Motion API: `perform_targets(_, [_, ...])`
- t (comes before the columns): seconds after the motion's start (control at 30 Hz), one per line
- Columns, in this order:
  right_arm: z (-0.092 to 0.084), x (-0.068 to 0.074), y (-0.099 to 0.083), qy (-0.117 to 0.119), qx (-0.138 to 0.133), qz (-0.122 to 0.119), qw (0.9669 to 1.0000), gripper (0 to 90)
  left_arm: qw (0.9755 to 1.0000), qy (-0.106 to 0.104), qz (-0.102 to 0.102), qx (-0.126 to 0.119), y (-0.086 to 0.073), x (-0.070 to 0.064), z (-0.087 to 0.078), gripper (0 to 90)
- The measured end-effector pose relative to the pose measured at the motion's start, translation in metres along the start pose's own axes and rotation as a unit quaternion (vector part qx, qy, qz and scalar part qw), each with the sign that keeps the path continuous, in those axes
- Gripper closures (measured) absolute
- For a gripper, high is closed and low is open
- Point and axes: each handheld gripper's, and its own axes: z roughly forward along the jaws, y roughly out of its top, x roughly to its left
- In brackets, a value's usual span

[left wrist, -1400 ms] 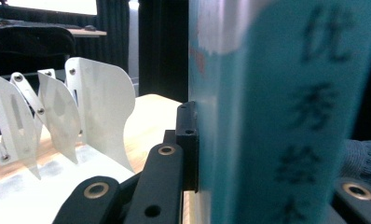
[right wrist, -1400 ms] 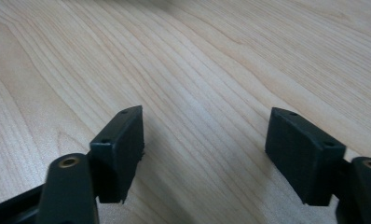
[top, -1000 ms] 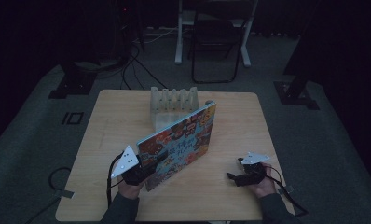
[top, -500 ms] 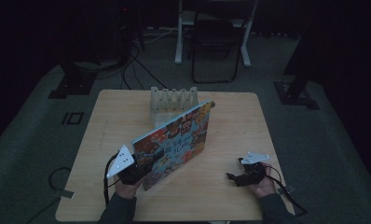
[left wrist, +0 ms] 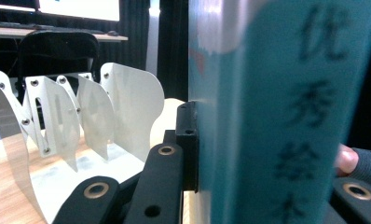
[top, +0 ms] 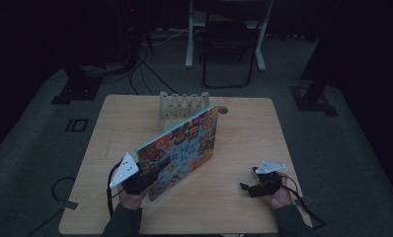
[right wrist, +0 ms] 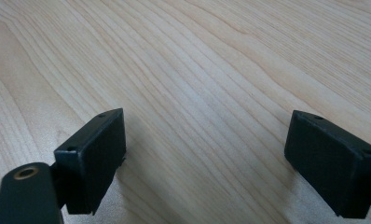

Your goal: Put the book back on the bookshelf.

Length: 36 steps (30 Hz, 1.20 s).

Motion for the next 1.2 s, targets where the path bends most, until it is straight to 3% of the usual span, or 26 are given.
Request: perform_targets(1.2, [0.0, 0.0, 0.0, 0.001, 0.0, -0.001, 1.0, 12.2, 0.999, 0.043, -0.006, -0.011, 0.005, 0.014, -0.012, 81.5])
